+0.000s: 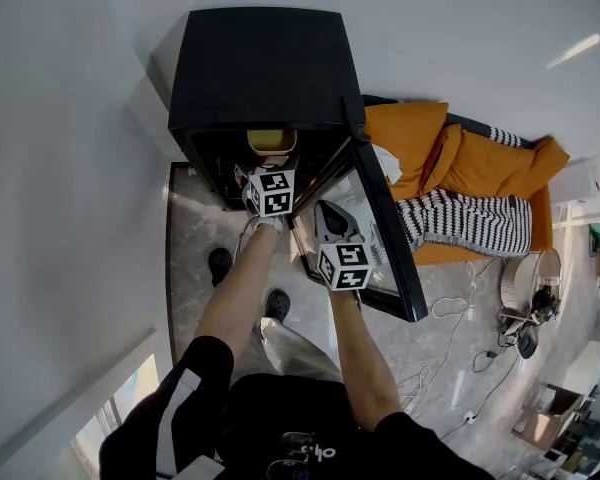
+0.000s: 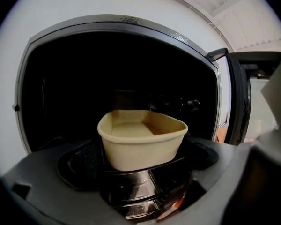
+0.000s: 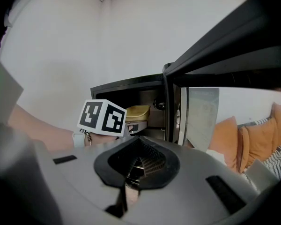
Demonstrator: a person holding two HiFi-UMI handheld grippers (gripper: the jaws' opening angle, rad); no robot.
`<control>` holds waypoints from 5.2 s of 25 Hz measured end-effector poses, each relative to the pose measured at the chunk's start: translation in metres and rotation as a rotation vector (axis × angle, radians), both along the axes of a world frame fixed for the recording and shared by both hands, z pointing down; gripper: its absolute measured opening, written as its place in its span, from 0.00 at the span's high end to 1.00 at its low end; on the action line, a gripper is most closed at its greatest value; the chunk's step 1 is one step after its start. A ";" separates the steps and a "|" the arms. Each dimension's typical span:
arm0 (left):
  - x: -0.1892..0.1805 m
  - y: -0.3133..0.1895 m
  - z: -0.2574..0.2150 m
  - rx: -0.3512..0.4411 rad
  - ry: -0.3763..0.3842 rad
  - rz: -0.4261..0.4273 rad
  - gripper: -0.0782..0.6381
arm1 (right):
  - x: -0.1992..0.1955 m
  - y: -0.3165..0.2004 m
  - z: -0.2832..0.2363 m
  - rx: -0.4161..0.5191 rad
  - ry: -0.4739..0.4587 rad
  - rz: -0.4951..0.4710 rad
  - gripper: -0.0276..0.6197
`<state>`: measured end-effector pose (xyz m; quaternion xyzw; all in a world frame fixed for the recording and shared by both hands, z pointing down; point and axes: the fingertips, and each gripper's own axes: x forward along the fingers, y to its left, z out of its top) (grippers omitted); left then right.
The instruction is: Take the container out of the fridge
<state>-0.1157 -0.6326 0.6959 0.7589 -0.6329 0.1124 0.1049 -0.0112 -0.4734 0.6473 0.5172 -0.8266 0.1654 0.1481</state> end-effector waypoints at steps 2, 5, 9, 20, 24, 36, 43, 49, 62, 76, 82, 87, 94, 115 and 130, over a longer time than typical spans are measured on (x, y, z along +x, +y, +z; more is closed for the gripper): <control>-0.002 0.001 0.000 0.000 -0.007 -0.009 0.13 | 0.001 -0.001 0.000 0.002 0.002 -0.002 0.95; -0.005 0.002 0.000 -0.006 0.001 -0.011 0.20 | 0.003 -0.001 -0.001 0.003 0.003 0.002 0.95; -0.006 0.004 0.000 -0.009 0.011 0.011 0.21 | 0.003 0.000 -0.001 0.001 0.002 0.004 0.95; -0.009 0.025 -0.008 -0.017 0.005 0.047 0.21 | 0.000 0.001 -0.014 0.014 -0.020 0.001 0.95; -0.014 0.035 -0.010 -0.015 0.006 0.054 0.21 | -0.002 0.004 -0.014 0.014 -0.025 0.002 0.95; -0.019 0.093 -0.038 0.019 0.002 0.142 0.21 | 0.003 0.021 -0.027 0.029 -0.034 -0.009 0.95; -0.034 0.148 -0.054 0.020 0.013 0.168 0.22 | 0.008 0.033 -0.039 0.038 -0.061 -0.009 0.95; -0.049 0.204 -0.080 0.041 0.021 0.189 0.22 | -0.007 0.053 -0.048 0.040 -0.087 -0.063 0.95; -0.097 0.277 -0.148 0.097 0.062 0.128 0.22 | -0.057 0.077 -0.072 0.031 -0.161 -0.186 0.95; -0.143 0.397 -0.152 0.116 0.075 -0.037 0.22 | -0.091 0.131 -0.082 0.067 -0.083 -0.391 0.94; -0.141 0.476 -0.160 0.113 0.087 -0.168 0.22 | -0.089 0.193 -0.086 0.042 -0.100 -0.515 0.95; -0.134 0.550 -0.170 0.124 0.085 -0.262 0.22 | -0.089 0.255 -0.103 0.055 -0.119 -0.596 0.95; -0.101 0.636 -0.183 0.139 0.065 -0.348 0.22 | -0.076 0.347 -0.115 0.070 -0.123 -0.731 0.95; -0.076 0.806 -0.189 0.164 0.073 -0.538 0.22 | -0.080 0.475 -0.116 0.077 -0.106 -0.961 0.95; -0.090 0.865 -0.183 0.198 0.091 -0.652 0.22 | -0.113 0.521 -0.117 0.096 -0.095 -1.105 0.95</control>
